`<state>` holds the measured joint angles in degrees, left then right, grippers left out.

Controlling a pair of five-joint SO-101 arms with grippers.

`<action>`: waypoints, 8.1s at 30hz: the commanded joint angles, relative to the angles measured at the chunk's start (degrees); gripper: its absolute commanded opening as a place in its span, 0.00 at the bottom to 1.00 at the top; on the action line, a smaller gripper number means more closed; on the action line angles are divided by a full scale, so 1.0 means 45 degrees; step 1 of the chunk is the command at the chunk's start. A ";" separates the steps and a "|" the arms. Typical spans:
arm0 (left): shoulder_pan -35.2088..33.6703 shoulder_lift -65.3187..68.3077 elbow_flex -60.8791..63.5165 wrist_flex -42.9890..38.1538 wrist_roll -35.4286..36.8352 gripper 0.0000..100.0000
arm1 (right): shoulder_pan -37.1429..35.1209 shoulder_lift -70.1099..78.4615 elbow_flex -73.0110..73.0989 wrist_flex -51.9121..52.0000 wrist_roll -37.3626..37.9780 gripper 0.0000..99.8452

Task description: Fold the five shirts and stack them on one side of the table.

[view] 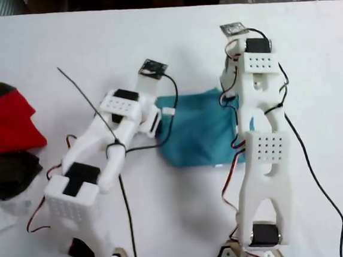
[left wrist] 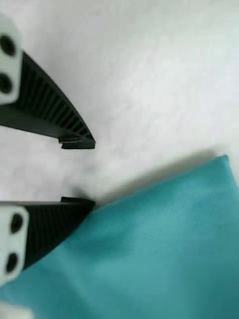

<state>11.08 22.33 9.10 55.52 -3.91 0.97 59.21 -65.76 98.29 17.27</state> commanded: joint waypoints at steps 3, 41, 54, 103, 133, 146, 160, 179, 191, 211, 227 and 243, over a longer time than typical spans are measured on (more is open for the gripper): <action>0.0059 0.0020 -0.0322 -0.0176 -0.0078 0.18 | -0.0205 -0.1280 -0.1582 0.0615 0.0137 0.02; 0.0059 0.0020 -0.0303 -0.0176 -0.0078 0.18 | -0.0713 -0.1807 -0.2852 0.0694 -0.0664 0.02; 0.0059 0.0020 -0.0303 -0.0176 -0.0078 0.18 | -0.1182 -0.5480 0.6271 0.0107 -0.0606 0.02; 0.0059 0.0020 -0.0303 -0.0176 -0.0078 0.18 | 0.0049 -0.1299 0.1074 -0.2667 -0.0137 0.19; 0.0059 0.0020 -0.0303 -0.0176 -0.0078 0.18 | -0.0381 -0.0967 -0.4103 -0.1123 0.1035 0.02; 0.0059 0.0039 -0.0303 -0.0176 -0.0078 0.18 | -0.0440 0.0400 -0.3731 -0.2295 0.1016 0.03; 0.0059 0.0039 -0.0303 -0.0176 -0.0078 0.18 | -0.0440 -0.1592 -0.3790 -0.0654 -0.0352 0.19; 0.0078 0.0039 -0.0303 -0.0176 -0.0078 0.18 | 0.1045 -0.4698 0.5685 0.0244 0.1309 0.02; 0.0098 0.0039 -0.0303 -0.0176 -0.0098 0.18 | 0.0791 -0.6691 0.6799 -0.1612 0.1348 0.03; 0.0078 0.0039 -0.0303 -0.0156 -0.0156 0.18 | -0.0010 -0.2979 0.6427 -0.4112 0.0957 0.30; -0.0625 0.0020 -0.0147 0.0762 -0.0156 0.18 | -0.1280 0.0029 0.3458 -0.0518 0.0957 0.29; -0.2188 -0.0059 -0.0205 0.1387 -0.1875 0.17 | -0.0420 0.0889 0.1368 0.0029 0.0957 0.02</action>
<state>4.66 22.42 8.40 60.53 -11.30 -2.11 62.11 -57.41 97.32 21.76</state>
